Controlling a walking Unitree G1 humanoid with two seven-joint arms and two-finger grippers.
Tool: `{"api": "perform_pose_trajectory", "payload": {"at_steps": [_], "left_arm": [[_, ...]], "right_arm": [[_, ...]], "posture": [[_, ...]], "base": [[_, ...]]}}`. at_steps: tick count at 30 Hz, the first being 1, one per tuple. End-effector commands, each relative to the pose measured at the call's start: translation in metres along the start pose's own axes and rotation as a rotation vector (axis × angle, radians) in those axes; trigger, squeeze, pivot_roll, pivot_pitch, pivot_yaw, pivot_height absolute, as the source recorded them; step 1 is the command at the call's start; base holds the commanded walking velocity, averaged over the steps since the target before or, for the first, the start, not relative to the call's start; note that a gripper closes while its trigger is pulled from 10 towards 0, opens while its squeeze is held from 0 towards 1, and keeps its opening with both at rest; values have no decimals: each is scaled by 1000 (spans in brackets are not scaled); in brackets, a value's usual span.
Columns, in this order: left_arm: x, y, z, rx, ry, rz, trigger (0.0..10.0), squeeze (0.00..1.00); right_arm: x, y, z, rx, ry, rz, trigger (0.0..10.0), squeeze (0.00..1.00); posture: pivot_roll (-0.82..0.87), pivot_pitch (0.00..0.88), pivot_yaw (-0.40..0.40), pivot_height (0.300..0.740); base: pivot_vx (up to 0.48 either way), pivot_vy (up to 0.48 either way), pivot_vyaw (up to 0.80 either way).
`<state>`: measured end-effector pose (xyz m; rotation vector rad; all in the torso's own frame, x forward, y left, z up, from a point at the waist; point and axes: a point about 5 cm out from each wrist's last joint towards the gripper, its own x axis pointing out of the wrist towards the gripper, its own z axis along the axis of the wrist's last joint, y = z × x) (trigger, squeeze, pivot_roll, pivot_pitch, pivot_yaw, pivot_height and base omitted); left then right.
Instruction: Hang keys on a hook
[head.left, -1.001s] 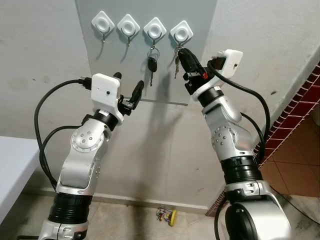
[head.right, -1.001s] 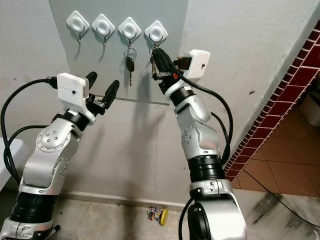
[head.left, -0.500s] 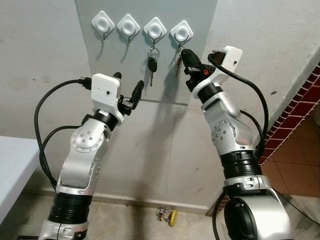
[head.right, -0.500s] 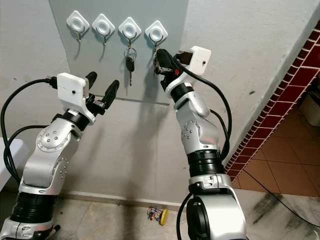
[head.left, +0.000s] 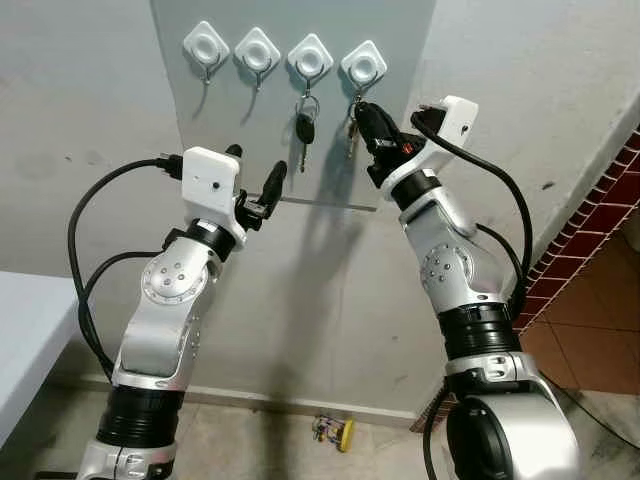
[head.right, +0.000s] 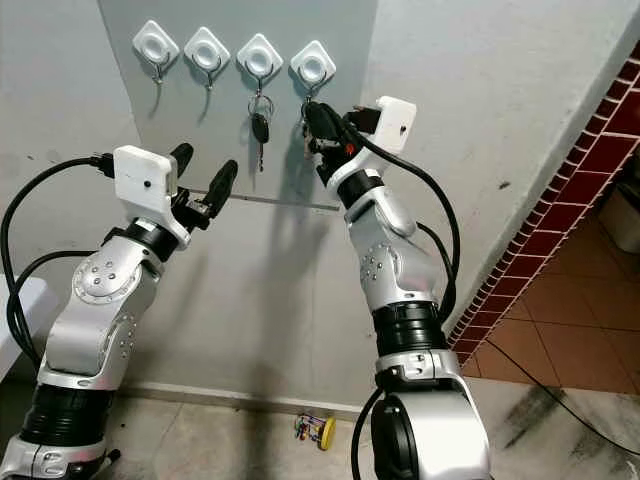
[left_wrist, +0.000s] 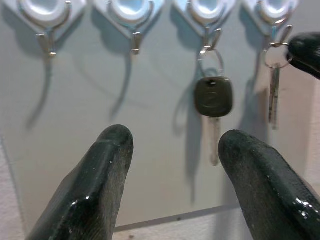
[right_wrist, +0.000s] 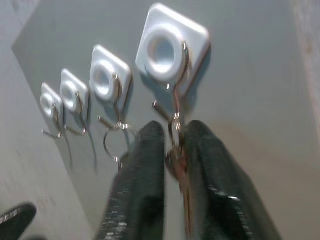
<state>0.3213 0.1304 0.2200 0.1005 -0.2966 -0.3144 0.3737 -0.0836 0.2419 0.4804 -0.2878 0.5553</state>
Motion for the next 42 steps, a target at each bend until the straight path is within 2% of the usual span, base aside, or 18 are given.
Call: {"api": "perform_pose_trajectory", "payload": {"at_steps": [1, 2, 12, 16, 18, 23, 26, 29, 33, 34, 36, 39, 40, 42], "left_arm": [[-1, 3, 2, 16, -5, 19, 10000, 0], [-1, 4, 2, 22, -2, 22, 10000, 0], [-3, 6, -1, 57, 4, 51, 10000, 0], [-5, 7, -6, 61, 12, 70, 10000, 0], [-10, 10, -16, 44, 20, 115, 10000, 0], [-10, 10, -16, 46, 19, 117, 10000, 0], [-27, 7, -63, -1, 155, 146, 10000, 0], [-41, -1, -91, -90, 212, 113, 10000, 0], [-54, -4, -120, -153, 327, 131, 10000, 0], [-55, -4, -121, -153, 334, 129, 10000, 0], [-63, -5, -139, -170, 393, 140, 10000, 0], [-69, -6, -149, -185, 420, 148, 10000, 0], [-76, -6, -162, -202, 476, 163, 10000, 0], [-81, -7, -169, -203, 507, 165, 10000, 0]], "right_arm": [[-2, 1, 3, -24, -7, 28, 10000, 718], [-4, 2, 2, -23, -9, 53, 10000, 0], [-13, -1, -4, -36, 12, 51, 10000, 0], [-20, -2, -7, -66, -5, 70, 10000, 0], [-36, -6, -20, -133, 7, 97, 10000, 0], [-36, -6, -20, -134, 7, 98, 10000, 0], [-73, -28, -65, -176, 152, 49, 10000, 0], [-97, -44, -91, -188, 242, -35, 10000, 0], [-118, -56, -112, -197, 337, -145, 10000, 0], [-119, -57, -114, -195, 347, -153, 10000, 0], [-134, -62, -127, -205, 406, -196, 10000, 0], [-142, -64, -136, -214, 447, -217, 10000, 0], [-154, -68, -145, -211, 502, -256, 10000, 0], [-162, -70, -150, -212, 532, -278, 10000, 0]], "posture": [[-79, 0, -60, 724], [-79, 0, -60, 724], [-84, 0, -57, 724], [-84, 0, -57, 724], [-85, 0, -55, 724], [-85, 0, -55, 724], [-94, 0, -46, 724], [-94, 0, -46, 724], [-101, 0, -35, 724], [-101, 0, -35, 724], [-103, 0, -30, 724], [-103, 0, -30, 724], [-107, 0, -23, 724], [-107, 0, -23, 724]], "base": [[0, 0, 0], [0, 0, 0], [0, 0, 0], [0, 0, 0], [0, 0, 0], [0, 0, 0], [0, 0, 0], [0, 0, 0], [0, 0, 0], [0, 0, 0], [0, 0, 0], [0, 0, 0], [0, 0, 0], [0, 0, 0]]}}
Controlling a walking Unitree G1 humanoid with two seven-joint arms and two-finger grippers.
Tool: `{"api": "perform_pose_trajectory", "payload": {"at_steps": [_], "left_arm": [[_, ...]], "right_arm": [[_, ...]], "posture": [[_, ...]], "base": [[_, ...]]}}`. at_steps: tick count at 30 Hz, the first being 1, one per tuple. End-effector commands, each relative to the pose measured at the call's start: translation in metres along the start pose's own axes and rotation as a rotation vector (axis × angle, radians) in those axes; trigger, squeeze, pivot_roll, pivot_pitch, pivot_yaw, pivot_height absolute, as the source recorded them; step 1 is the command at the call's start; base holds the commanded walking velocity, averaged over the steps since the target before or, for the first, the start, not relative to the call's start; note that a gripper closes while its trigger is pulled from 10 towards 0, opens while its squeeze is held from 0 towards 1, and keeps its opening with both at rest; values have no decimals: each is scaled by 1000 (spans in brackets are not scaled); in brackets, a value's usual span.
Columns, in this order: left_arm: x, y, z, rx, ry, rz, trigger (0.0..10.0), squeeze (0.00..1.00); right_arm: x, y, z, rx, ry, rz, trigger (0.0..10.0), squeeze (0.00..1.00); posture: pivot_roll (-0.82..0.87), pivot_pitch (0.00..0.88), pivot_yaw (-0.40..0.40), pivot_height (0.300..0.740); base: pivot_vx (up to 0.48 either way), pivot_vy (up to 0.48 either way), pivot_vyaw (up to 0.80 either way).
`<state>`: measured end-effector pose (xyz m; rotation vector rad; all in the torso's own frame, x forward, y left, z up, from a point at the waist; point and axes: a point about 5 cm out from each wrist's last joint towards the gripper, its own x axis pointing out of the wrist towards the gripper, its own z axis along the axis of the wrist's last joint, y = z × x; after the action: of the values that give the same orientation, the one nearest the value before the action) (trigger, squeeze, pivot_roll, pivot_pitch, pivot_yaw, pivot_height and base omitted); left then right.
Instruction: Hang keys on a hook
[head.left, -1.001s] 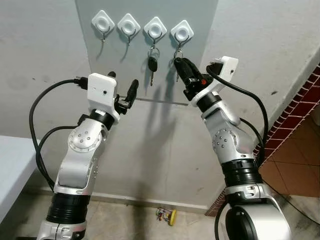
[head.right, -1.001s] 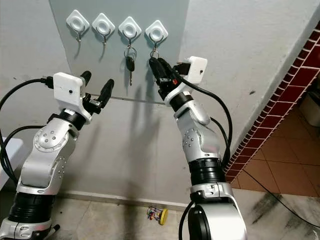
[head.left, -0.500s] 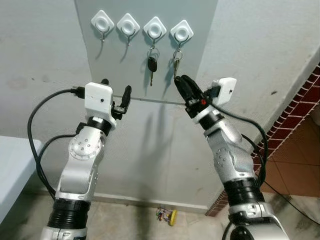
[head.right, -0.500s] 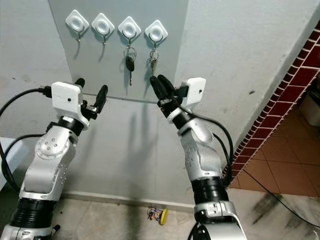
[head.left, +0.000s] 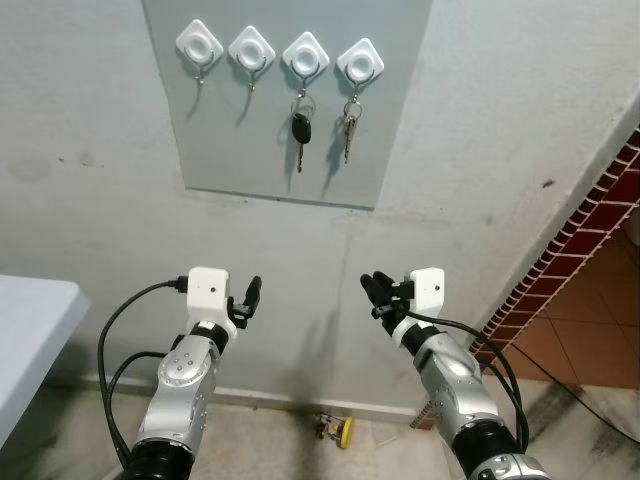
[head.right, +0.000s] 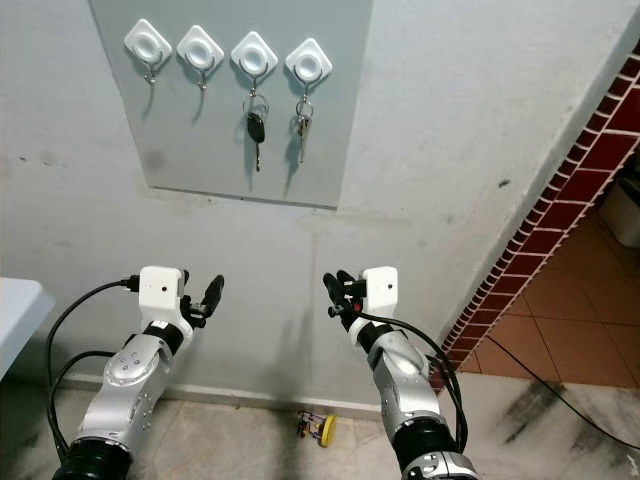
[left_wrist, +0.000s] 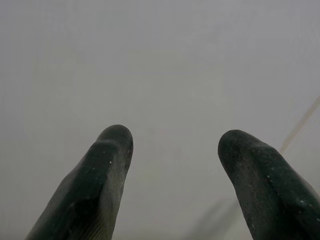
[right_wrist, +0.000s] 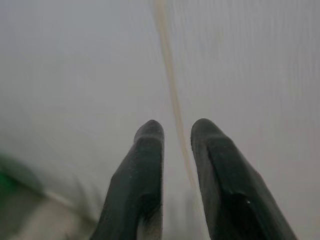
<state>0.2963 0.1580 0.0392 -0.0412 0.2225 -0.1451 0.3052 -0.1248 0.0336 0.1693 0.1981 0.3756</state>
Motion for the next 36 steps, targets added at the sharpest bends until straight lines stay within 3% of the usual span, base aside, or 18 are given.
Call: {"api": "perform_pose_trajectory", "payload": {"at_steps": [1, 7, 11, 16, 20, 23, 26, 36], "left_arm": [[1, 0, -4, -2, 12, -1, 10000, 0], [-7, -7, -42, 11, 161, -29, 10000, 0], [-22, -8, -75, -62, 289, 2, 10000, 0], [-34, -6, -94, -98, 377, 42, 10000, 0], [-36, -6, -95, -101, 386, 47, 10000, 0], [-54, -2, -118, -135, 513, 104, 10000, 0], [-63, -2, -128, -149, 558, 119, 10000, 0], [-88, 3, -147, -150, 645, 161, 10000, 0]], "right_arm": [[-5, -5, -9, -13, 36, -27, 10000, 0], [-23, -16, -40, -38, 192, -136, 10000, 0], [-40, -23, -65, -87, 328, -197, 10000, 0], [-52, -24, -80, -101, 414, -223, 10000, 0], [-53, -24, -82, -106, 423, -228, 10000, 0], [-79, -20, -111, -180, 586, -207, 10000, 0], [-95, -18, -125, -224, 671, -188, 10000, 0], [-122, -19, -144, -120, 777, -250, 10000, 0]], "posture": [[-107, 0, -23, 724], [-116, 0, -13, 724], [-127, 0, -2, 724], [-134, 0, 2, 724], [-134, 0, 2, 724], [-154, 0, 5, 724], [-145, 0, -3, 724], [-133, 0, -8, 724]], "base": [[0, 0, 0], [0, 0, 0], [0, 0, 0], [0, 0, 0], [0, 0, 0], [0, 0, 0], [0, 0, 0], [0, 0, 0]]}}
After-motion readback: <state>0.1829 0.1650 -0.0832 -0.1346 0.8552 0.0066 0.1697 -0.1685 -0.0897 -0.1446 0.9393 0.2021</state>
